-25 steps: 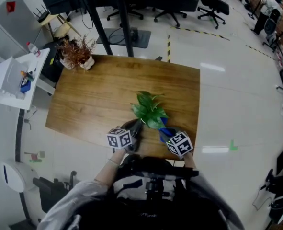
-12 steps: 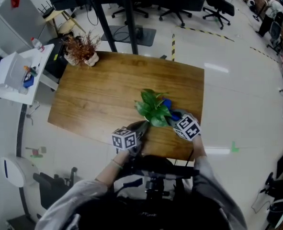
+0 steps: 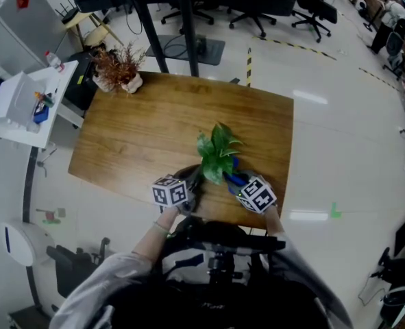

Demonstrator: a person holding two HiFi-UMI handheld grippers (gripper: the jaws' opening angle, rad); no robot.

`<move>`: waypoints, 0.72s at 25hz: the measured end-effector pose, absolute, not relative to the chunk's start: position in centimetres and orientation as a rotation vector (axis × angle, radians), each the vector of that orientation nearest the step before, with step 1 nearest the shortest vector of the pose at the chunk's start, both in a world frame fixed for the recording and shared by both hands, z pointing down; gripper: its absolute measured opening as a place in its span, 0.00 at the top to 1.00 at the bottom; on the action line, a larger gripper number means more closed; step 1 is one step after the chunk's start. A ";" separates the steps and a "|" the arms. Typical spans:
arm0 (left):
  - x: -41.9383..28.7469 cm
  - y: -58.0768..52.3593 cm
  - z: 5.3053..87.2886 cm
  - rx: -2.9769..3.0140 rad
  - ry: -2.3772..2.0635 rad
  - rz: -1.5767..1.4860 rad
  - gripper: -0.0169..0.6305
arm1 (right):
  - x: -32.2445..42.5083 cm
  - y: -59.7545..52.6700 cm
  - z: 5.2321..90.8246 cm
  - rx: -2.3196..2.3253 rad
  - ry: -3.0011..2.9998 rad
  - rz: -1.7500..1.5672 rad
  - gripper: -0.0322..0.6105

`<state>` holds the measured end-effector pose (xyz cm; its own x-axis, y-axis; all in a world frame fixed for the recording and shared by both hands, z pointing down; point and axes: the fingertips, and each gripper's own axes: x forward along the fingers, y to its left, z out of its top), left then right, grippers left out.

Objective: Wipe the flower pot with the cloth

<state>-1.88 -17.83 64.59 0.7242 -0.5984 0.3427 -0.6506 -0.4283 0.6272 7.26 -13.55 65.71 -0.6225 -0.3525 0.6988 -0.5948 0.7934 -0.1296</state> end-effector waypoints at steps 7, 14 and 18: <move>-3.5 -19.4 64.7 2.134 -0.945 0.052 0.97 | 4.5 -12.0 67.8 0.650 -2.266 0.503 0.86; -3.8 -19.0 64.3 2.117 -0.986 0.024 0.97 | 6.9 -12.6 67.3 0.768 -2.273 0.561 0.86; -2.7 -17.5 64.3 2.112 -0.950 0.001 0.97 | 10.1 -15.1 66.4 0.869 -2.266 0.506 0.86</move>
<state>-2.66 -17.46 64.32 0.7177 -0.6274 0.3021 -0.6280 -0.3957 0.6701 10.10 -15.11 66.36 -0.5684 -0.4473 0.6905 -0.6984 0.7059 -0.1177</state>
